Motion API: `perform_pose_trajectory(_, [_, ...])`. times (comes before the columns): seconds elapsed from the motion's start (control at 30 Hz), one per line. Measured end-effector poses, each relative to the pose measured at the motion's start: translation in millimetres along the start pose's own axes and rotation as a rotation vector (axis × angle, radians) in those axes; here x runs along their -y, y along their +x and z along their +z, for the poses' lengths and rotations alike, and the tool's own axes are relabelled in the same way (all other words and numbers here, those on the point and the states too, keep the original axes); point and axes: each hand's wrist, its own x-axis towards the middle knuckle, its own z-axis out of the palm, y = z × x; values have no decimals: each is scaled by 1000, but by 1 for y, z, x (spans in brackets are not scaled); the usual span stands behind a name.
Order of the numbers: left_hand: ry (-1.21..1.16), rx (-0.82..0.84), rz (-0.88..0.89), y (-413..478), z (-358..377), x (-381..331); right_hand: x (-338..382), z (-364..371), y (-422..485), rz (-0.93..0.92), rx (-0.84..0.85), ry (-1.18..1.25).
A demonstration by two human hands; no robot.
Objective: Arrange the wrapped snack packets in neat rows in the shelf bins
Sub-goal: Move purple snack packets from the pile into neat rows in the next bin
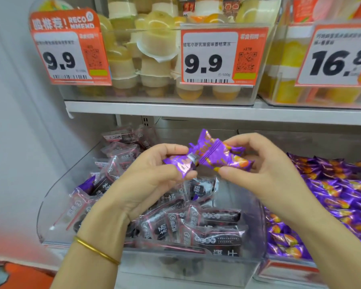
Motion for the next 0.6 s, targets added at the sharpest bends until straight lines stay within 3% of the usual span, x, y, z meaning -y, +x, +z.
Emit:
perform_pose_trajectory(0.13, [-59,-65,-13,1,-2,1,0,-2,0,44,-2,172])
perform_pose_trajectory(0.27, [-213,-110,18,3,-1,0,1,-1,-2,65,70,188])
perform_pose_trajectory(0.43, [13,-209,7,4,4,3,9,3,-3,44,200,165])
perform_pose_trajectory(0.6, [120,-93,-23,1,10,3,1,8,-1,-5,165,-26])
